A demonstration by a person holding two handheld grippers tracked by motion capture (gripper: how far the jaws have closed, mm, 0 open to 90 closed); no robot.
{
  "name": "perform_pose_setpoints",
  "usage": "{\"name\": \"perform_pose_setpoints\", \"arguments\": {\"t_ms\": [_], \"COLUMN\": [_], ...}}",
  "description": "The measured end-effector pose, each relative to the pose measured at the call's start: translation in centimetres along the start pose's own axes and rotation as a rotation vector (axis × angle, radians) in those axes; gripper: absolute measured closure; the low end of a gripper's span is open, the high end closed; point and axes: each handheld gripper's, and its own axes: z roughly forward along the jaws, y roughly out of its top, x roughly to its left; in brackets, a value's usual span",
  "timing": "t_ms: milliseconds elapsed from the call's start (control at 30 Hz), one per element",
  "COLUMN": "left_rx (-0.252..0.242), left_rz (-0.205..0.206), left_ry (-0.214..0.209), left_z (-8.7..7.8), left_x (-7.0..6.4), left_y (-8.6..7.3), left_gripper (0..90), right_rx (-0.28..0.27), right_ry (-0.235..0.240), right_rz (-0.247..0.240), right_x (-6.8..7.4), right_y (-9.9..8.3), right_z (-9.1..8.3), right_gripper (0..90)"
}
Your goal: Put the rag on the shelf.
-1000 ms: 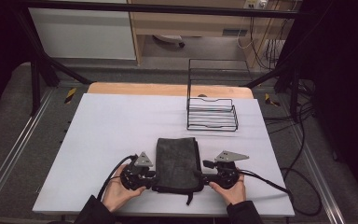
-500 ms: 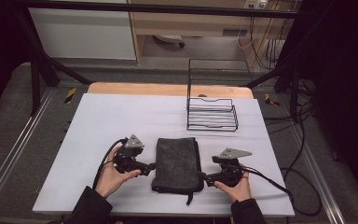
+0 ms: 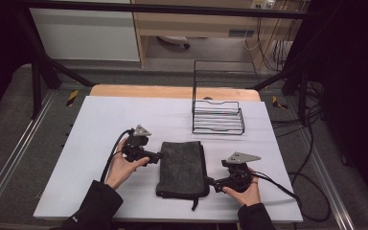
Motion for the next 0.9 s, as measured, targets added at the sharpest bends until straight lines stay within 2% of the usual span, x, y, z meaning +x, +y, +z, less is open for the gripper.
{"name": "perform_pose_setpoints", "arguments": {"t_ms": [100, 167, 367, 467, 700, 900], "left_rx": [0.0, -0.001, 0.022, 0.037, 0.069, 0.083], "left_rz": [-0.025, -0.048, -0.055, -0.072, -0.083, -0.089], "left_ry": [0.014, 0.019, 0.035, 0.02, -0.004, -0.033], "left_z": [0.8, 1.4, 3.3, 4.1, 5.3, 5.7], "left_x": [0.4, 0.5, 0.8, 1.0, 1.0, 0.7], "left_y": [0.7, 1.0, 1.2, 1.1, 0.7, 0.6], "left_gripper": [17.7, 22.4, 36.8, 42.8, 55.5, 67.5], "right_rx": [0.001, 0.002, 0.006, 0.009, 0.012, 0.01], "right_ry": [0.001, 0.001, 0.007, 0.006, 0.009, 0.011], "right_rz": [0.002, 0.002, 0.009, 0.009, 0.014, 0.011], "right_x": [0.0, 0.0, 0.1, 0.1, 0.1, 0.0], "right_y": [0.0, 0.0, 0.0, -0.1, -0.1, 0.0], "right_z": [-0.1, -0.1, 0.0, 0.0, 0.1, 0.1], "right_gripper": [2.6, 2.6, 3.0, 3.0, 3.1, 3.1]}}
